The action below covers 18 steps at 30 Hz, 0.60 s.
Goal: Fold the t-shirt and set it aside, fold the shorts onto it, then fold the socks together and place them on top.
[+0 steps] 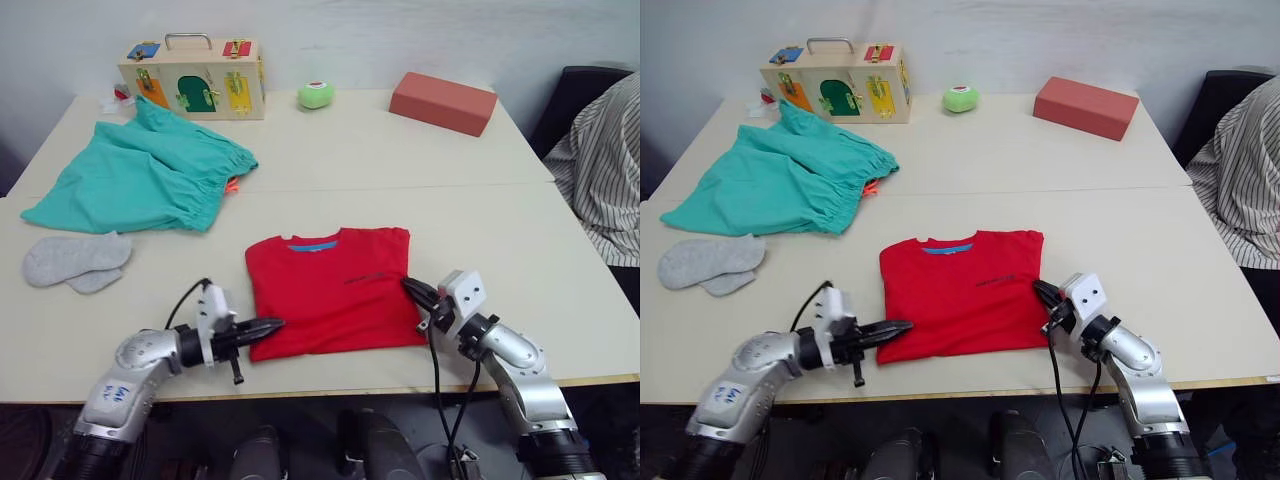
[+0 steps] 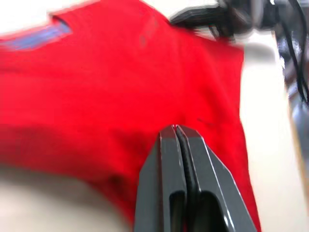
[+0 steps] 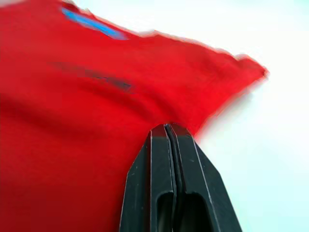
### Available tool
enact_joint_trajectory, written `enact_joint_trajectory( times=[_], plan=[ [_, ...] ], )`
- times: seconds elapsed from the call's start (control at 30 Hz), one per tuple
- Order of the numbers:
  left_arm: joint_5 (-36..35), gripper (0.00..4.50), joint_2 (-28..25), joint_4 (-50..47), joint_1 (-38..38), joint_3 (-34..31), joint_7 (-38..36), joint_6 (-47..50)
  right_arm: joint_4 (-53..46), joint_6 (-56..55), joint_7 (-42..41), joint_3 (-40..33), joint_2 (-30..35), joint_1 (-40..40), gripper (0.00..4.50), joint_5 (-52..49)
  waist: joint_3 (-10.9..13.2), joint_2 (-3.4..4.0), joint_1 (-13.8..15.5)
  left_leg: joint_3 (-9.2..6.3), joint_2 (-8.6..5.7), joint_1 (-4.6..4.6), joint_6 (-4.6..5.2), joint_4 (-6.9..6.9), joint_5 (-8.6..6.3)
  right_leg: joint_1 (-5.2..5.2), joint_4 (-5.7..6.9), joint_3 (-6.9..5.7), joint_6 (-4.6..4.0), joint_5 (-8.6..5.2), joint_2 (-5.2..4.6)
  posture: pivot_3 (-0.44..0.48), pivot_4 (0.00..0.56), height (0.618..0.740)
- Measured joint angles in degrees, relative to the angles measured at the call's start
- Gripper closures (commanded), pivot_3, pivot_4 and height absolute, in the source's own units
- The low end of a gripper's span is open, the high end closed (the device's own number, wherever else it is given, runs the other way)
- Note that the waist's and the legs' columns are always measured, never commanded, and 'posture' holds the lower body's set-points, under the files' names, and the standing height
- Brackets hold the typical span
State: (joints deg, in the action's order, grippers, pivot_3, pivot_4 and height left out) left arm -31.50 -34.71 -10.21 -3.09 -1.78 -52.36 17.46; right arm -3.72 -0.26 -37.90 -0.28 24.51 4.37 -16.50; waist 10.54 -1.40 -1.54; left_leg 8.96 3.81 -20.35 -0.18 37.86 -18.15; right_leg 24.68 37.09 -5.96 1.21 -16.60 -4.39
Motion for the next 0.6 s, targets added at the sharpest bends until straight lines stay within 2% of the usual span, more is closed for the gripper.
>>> enact_joint_trajectory(
  times=[0.13, 0.23, 0.37, 0.47, 0.6],
  plan=[
    [-2.69, 4.45, 1.26, -1.17, -5.07, -2.6, 2.95, 3.54, -6.45, 3.32, -2.42, 0.9, 0.35, 1.8, 4.5, -2.23, 0.0, 0.0, 0.09, -0.06, -0.05, 0.02, 0.04, 0.0, -0.01, -0.12, -0.11, -0.02, 0.06, 0.03, 0.0, 0.0, 0.15, 0.74],
    [3.08, 4.45, 2.26, 0.22, -7.99, 2.15, 4.07, 2.24, -6.66, 6.31, -3.48, 6.81, 0.0, 5.62, 4.5, 0.45, -0.01, 0.0, -0.12, -0.05, -0.05, 0.01, -0.05, -0.01, -0.01, -0.08, -0.13, -0.05, 0.05, 0.02, 0.02, 0.0, 0.15, 0.74],
    [9.51, 4.45, 4.16, 3.49, -7.77, 8.58, 3.98, -0.64, -3.59, 6.54, -3.61, 11.81, -0.8, 7.53, 4.5, 5.18, 0.0, -0.01, -0.03, -0.02, -0.05, -0.09, -0.34, -0.15, 0.09, 0.09, -0.17, -0.08, 0.06, -0.07, 0.04, 0.0, 0.15, 0.74],
    [12.81, 4.45, 5.49, 4.81, -7.87, 9.27, 5.95, -2.29, 0.18, 6.21, -2.25, 12.51, -1.81, 7.75, 4.5, 7.59, 0.0, -0.02, -0.01, -0.02, -0.06, -0.11, -0.32, -0.13, 0.09, 0.09, -0.18, -0.09, 0.06, -0.07, 0.01, 0.0, 0.15, 0.74],
    [16.51, 4.45, 8.05, 7.3, -8.61, 8.11, 12.35, -4.46, 3.29, 4.01, 1.31, 10.64, -2.68, 7.75, 4.5, 8.81, -0.01, -0.04, 0.0, -0.03, -0.08, 0.02, -0.11, -0.12, 0.02, -0.08, -0.18, -0.08, 0.11, -0.04, -0.05, 0.0, 0.15, 0.74]
  ],
)
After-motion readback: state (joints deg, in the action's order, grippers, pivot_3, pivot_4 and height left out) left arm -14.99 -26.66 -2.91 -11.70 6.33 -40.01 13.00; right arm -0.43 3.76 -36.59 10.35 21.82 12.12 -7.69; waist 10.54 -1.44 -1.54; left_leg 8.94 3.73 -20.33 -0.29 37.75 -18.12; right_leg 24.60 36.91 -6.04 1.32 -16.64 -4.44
